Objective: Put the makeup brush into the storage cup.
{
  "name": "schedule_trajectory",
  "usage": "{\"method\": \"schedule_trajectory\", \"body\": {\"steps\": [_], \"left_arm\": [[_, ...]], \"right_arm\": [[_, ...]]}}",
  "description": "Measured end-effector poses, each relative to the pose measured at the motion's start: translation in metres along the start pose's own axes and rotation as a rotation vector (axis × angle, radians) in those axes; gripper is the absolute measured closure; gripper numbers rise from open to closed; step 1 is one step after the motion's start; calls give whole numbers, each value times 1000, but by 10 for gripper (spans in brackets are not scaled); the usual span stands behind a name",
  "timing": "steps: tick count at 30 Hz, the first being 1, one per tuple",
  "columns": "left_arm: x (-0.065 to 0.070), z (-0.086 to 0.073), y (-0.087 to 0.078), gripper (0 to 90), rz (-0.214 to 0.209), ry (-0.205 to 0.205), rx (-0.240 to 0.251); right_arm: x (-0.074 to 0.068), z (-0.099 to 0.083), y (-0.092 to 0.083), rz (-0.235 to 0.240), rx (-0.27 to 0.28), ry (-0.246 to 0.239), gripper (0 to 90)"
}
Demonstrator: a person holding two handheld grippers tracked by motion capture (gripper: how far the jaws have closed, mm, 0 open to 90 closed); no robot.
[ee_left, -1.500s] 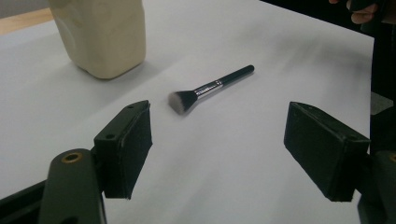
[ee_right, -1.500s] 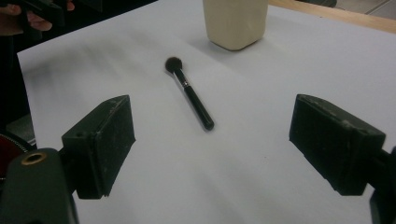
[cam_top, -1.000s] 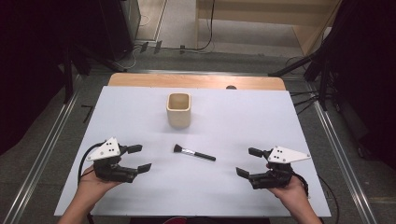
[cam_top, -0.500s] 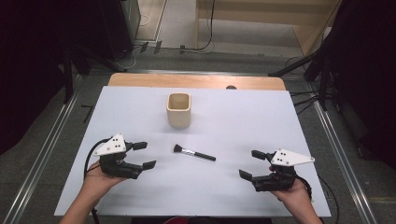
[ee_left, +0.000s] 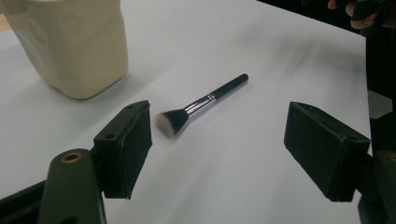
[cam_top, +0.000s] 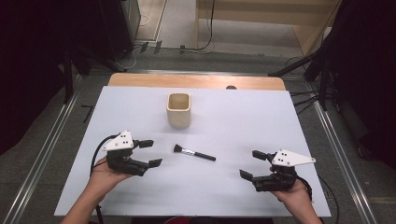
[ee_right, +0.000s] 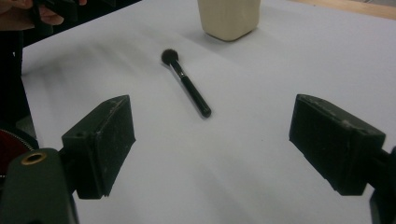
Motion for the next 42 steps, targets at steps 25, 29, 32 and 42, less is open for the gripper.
{"method": "schedule_trajectory", "body": {"steps": [25, 29, 32, 42], "left_arm": [[-7, 21, 30, 240, -6, 28, 18], [-4, 23, 34, 240, -35, 28, 20], [-4, 25, 36, 240, -34, 27, 25], [-4, 30, 49, 240, -43, 35, 35]], "right_arm": [[-5, -1, 9, 26, -24, -15, 152], [-6, -1, 9, 29, -24, -17, 152], [-6, -1, 9, 30, -25, -19, 152], [-6, -1, 9, 32, -28, -26, 152]]}}
Point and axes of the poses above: each handheld gripper's, and its own axes: y roughly forward along the jaws, z roughly out of its top, x roughly to its right, the point moved 9 cm from there along y, roughly forward along the jaws, and after that the axes turned 3 degrees about -y, right-handed, at the moved point
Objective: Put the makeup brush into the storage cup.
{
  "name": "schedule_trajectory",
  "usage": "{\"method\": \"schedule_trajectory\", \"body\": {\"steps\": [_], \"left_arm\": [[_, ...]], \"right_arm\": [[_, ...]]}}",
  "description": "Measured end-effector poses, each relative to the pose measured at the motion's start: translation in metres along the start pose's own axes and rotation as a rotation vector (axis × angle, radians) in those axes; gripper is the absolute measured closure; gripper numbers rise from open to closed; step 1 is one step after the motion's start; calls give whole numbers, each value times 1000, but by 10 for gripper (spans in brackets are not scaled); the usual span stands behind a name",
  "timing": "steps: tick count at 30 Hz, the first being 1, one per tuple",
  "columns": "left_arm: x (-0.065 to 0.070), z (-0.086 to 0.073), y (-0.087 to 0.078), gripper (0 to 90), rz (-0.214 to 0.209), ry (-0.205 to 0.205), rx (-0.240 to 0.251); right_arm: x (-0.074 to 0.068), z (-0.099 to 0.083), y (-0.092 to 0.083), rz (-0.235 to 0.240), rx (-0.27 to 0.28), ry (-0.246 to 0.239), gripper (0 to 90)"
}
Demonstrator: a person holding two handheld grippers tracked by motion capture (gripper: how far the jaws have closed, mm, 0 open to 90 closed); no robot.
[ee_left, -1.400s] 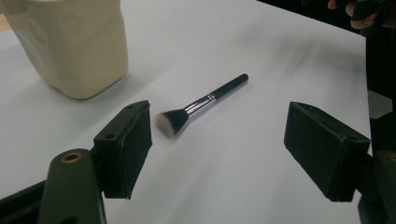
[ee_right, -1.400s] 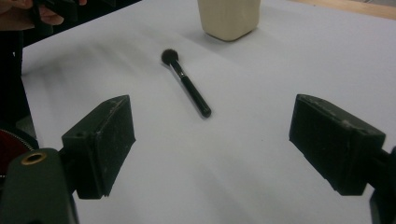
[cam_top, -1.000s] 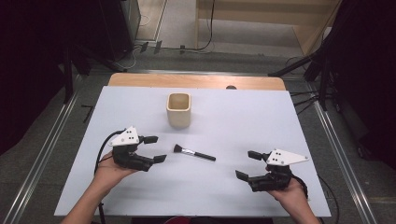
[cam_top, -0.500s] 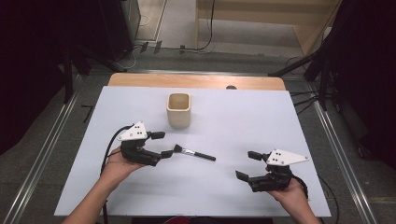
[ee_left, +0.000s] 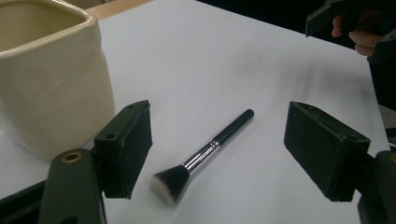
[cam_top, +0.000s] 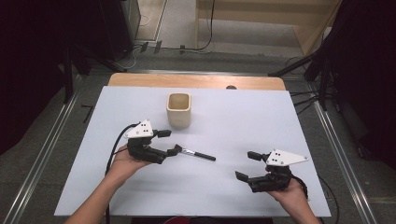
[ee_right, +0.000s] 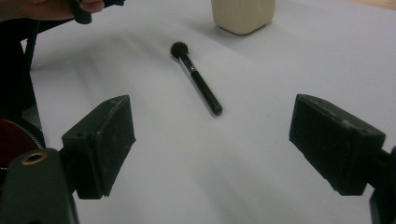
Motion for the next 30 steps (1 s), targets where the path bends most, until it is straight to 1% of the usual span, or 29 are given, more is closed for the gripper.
{"method": "schedule_trajectory", "body": {"steps": [4, 6, 10, 11, 13, 24, 25, 28, 30], "left_arm": [[0, 2, 3, 241, 2, 0, 10], [0, 3, 7, 242, 2, 5, 2], [1, 4, 12, 242, -2, 0, -2], [1, 5, 16, 242, 2, 5, -7], [1, 5, 18, 242, 5, 10, -10], [4, 14, 31, 242, -14, 2, 16], [4, 16, 33, 242, -19, 0, 29], [4, 17, 36, 243, -20, 3, 32], [5, 18, 41, 247, -19, 14, 38]], "right_arm": [[0, 0, 0, 2, -1, 0, 152], [-1, 0, 0, 3, 0, 1, 152], [-1, 0, 0, 6, -1, 0, 152], [-1, 0, 0, 6, -1, 0, 152], [-1, 0, 0, 6, 0, 0, 152], [-1, 0, 1, 6, -2, -1, 152], [-1, 0, 1, 8, -2, -1, 152], [-2, 0, 1, 8, 0, -1, 152], [-2, 0, 1, 10, -1, -1, 152]]}}
Point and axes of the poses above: each handheld gripper's, and its own axes: y roughly forward along the jaws, z roughly out of its top, x roughly to its right, the point moved 9 cm from there along y, roughly forward along the jaws, and after that the axes turned 3 degrees about -y, right-handed, at the moved point
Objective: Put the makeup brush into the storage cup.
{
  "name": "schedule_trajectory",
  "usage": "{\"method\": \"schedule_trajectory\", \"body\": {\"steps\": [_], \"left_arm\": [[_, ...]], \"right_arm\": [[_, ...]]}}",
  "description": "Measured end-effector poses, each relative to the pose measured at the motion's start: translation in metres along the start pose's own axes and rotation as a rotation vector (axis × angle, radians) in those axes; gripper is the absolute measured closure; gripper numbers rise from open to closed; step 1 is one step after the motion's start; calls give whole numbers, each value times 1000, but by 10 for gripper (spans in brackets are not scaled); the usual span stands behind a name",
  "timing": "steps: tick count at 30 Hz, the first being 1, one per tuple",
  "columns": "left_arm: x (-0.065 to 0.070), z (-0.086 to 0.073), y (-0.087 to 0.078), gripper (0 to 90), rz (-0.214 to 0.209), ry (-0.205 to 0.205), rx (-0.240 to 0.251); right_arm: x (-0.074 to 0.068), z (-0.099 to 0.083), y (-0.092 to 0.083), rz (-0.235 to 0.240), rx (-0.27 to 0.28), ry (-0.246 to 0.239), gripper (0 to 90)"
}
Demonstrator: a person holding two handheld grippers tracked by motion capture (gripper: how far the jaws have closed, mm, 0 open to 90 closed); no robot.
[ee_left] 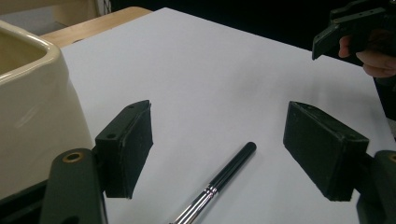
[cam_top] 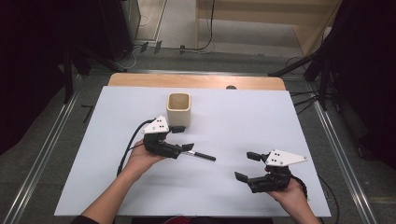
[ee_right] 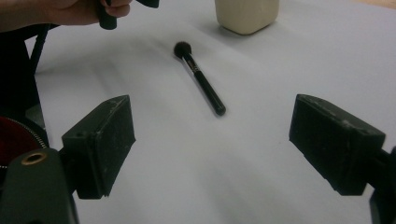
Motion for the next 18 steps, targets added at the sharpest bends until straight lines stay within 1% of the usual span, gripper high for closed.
{"method": "schedule_trajectory", "body": {"steps": [2, 3, 4, 5, 6, 8, 10, 11, 12, 13, 14, 16, 18], "left_arm": [[0, 1, 2, 248, -1, 3, -3], [1, 3, 5, 247, -11, 6, -3], [1, 3, 5, 247, -11, 6, -3], [1, 5, 7, 247, -22, 6, -4], [3, 5, 10, 247, -51, 16, -28], [7, 3, 13, 247, -91, 46, -53], [9, -1, 15, 248, -121, 63, -97], [10, -2, 16, 248, -135, 81, -114], [11, -3, 17, 248, -146, 109, -129], [11, -3, 17, 248, -146, 109, -129], [12, -1, 17, 249, -158, 139, -135], [11, 1, 18, 251, -181, 135, -140], [10, 3, 17, 255, -203, 148, -149]], "right_arm": [[0, 0, 0, 1, 1, 0, 152], [-1, 0, 0, 3, 2, 0, 152], [-1, 0, 0, 3, 2, 0, 152], [-1, 0, 0, 5, 1, -2, 152], [-1, 0, 0, 5, 0, -1, 152], [-1, 0, -1, 6, 0, -1, 152], [-2, 0, -1, 8, 1, 0, 152], [-2, 1, -1, 8, 4, -1, 152], [-2, 1, -1, 9, 5, -2, 152], [-2, 1, -1, 11, 5, -3, 152], [-3, 1, -1, 12, 4, -3, 152], [-4, 1, -1, 19, 4, -1, 152], [-4, 1, -1, 23, 4, -2, 152]]}}
Point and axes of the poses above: each handheld gripper's, and its own axes: y roughly forward along the jaws, z roughly out of its top, x roughly to its right, the point moved 9 cm from there along y, roughly forward along the jaws, and after that the axes turned 3 degrees about -y, right-handed, at the moved point
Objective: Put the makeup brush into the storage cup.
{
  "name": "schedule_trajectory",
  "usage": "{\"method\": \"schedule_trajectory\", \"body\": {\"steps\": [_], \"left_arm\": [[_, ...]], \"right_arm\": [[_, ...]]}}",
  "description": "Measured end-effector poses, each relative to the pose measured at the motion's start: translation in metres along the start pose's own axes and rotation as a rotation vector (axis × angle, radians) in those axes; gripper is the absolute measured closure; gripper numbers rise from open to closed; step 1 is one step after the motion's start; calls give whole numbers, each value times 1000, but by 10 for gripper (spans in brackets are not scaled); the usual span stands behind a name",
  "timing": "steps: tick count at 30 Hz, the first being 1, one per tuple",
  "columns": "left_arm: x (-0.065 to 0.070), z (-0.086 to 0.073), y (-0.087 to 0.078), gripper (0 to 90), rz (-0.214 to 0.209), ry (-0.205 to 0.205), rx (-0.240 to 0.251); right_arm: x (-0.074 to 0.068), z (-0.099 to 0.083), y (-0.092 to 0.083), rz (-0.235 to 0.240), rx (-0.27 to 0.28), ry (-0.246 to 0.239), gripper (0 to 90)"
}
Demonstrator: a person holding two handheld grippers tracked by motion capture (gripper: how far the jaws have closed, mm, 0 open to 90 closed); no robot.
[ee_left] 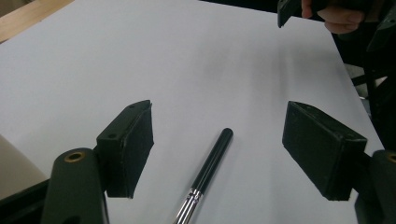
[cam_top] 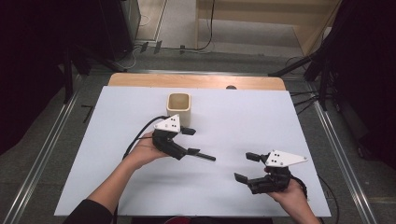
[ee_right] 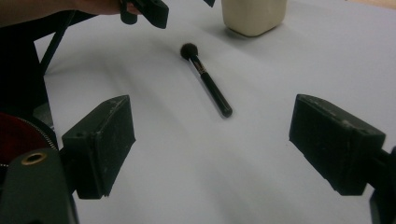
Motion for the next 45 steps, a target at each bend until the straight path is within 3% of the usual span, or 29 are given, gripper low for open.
{"method": "schedule_trajectory", "body": {"steps": [6, 7, 9, 12, 13, 15, 16, 18, 23, 36, 39, 45], "left_arm": [[-5, 4, -2, 264, -35, 28, -32], [-6, 5, -3, 264, -46, 54, -52], [-7, 6, -3, 266, -54, 69, -76], [-9, 9, -3, 267, -49, 89, -102], [-11, 10, -3, 272, -51, 102, -140], [-12, 10, -3, 274, -49, 115, -160], [-12, 10, -4, 275, -49, 135, -208], [-12, 10, -4, 275, -52, 142, -221], [-13, 10, -4, 274, -52, 183, -307], [-12, 2, 2, 273, -71, 216, -429], [-14, -2, 3, 271, -72, 229, -484], [-16, -5, 7, 270, -75, 226, -510]], "right_arm": [[-1, 0, 1, 11, 1, -2, 152], [-1, 0, 1, 13, 0, -3, 152], [-1, 0, 2, 15, -3, -4, 152], [-2, 0, 2, 18, -7, 0, 152], [-2, 0, 2, 19, -7, -3, 152], [-2, 0, 2, 20, -8, -4, 152], [-2, 0, 2, 19, -8, -3, 152], [-2, 0, 2, 20, -9, -3, 152], [-3, -1, 3, 24, -13, -5, 152], [-3, -2, 4, 30, -20, -2, 152], [-4, -2, 4, 31, -22, -3, 151], [-4, -3, 4, 30, -30, -5, 152]]}}
Point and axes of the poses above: each handheld gripper's, and its own axes: y roughly forward along the jaws, z roughly out of its top, x roughly to its right, the point moved 9 cm from there along y, roughly forward along the jaws, and after that the axes turned 3 degrees about -y, right-handed, at the moved point
